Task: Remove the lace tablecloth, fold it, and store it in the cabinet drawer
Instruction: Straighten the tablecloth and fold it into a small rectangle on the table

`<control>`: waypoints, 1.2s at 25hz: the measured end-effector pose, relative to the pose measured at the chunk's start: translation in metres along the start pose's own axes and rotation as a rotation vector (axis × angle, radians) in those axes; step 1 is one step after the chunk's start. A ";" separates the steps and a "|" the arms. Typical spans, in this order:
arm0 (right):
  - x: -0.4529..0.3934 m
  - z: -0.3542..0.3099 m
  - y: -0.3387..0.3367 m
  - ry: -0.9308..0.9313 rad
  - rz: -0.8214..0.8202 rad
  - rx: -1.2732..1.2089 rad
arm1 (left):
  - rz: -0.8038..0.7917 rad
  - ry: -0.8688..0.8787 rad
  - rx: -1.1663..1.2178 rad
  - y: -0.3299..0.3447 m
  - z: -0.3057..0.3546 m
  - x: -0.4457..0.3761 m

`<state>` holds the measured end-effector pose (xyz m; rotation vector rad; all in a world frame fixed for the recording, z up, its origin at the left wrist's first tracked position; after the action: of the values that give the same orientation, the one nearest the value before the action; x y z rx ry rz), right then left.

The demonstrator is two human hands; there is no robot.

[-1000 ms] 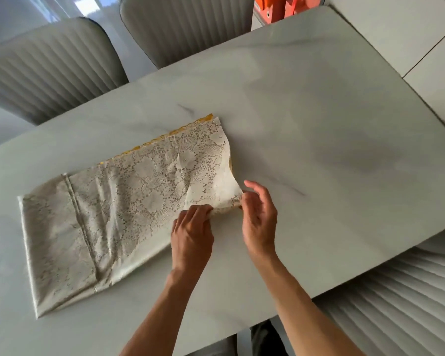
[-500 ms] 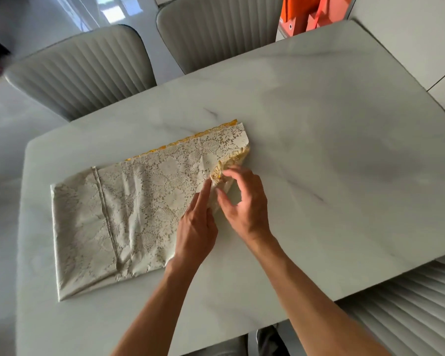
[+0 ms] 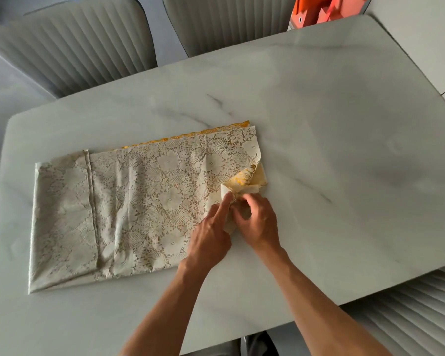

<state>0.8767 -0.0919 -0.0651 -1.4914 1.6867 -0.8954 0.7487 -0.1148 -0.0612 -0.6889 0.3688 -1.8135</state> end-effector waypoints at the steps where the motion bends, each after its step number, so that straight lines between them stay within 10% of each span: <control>1: -0.002 -0.003 0.005 -0.015 -0.018 -0.011 | 0.016 -0.007 0.000 -0.001 -0.004 -0.001; 9: -0.017 -0.022 0.009 -0.183 0.050 -0.011 | 0.189 -0.077 0.127 -0.004 -0.028 -0.001; 15: -0.038 -0.034 0.031 -0.363 -0.204 0.011 | 0.272 -0.045 0.387 -0.027 -0.034 -0.003; 20: -0.048 -0.020 0.040 -0.523 -0.359 0.206 | 0.134 0.219 -0.146 -0.052 -0.024 -0.036; 30: -0.047 -0.021 0.039 -0.565 -0.205 0.376 | 0.098 0.273 -0.189 -0.065 -0.047 -0.056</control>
<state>0.8433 -0.0400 -0.0853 -1.4872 0.9163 -0.7486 0.6832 -0.0444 -0.0774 -0.5412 0.7503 -1.7967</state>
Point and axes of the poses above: each hand's wrist, its own x-axis away from the middle knuckle, its own y-axis out of the palm, z = x × y, the point moved 6 cm from there along -x, towards the middle knuckle, and after that the axes turned 15 degrees about x, right-handed, at the moved point
